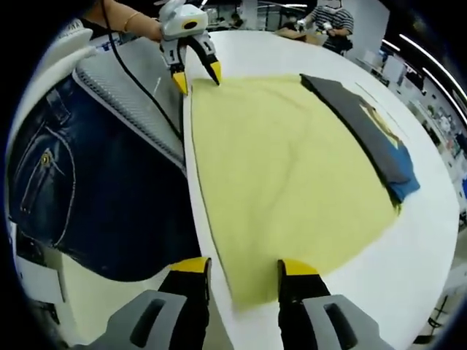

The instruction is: Fold the garment on the visible template until the final outline fits inside the template.

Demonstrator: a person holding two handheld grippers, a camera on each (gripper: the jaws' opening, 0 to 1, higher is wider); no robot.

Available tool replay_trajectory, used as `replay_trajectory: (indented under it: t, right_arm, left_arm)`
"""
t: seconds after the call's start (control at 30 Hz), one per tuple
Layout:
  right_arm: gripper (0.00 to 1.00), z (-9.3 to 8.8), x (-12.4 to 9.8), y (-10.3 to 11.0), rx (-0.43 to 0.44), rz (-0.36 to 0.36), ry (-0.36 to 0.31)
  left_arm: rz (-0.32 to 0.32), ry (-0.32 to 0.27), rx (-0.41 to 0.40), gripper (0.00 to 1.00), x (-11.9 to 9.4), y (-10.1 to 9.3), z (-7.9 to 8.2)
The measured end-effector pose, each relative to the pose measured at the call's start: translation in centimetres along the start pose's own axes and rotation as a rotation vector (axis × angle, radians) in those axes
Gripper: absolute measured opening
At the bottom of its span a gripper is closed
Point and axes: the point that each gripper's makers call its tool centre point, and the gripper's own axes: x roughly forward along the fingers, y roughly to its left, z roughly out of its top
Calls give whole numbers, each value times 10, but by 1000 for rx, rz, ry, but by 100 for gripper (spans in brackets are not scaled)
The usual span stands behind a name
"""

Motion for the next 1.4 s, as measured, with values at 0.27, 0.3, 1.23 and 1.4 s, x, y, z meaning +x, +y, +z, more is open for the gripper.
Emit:
replay_trajectory:
  t: [0.27, 0.3, 1.23, 1.4]
  right_arm:
    - [25, -1, -1, -4, 18, -13, 5]
    - [25, -1, -1, -4, 19, -13, 4]
    - [0, 4, -6, -15, -16, -52, 5]
    - [0, 9, -16, -18, -6, -61, -12]
  left_arm:
    - [13, 9, 35, 32, 0, 3, -1]
    - [21, 12, 33, 32, 0, 5, -1]
    - [75, 43, 68, 1, -8, 13, 5]
    - [81, 46, 39, 1, -14, 16, 10]
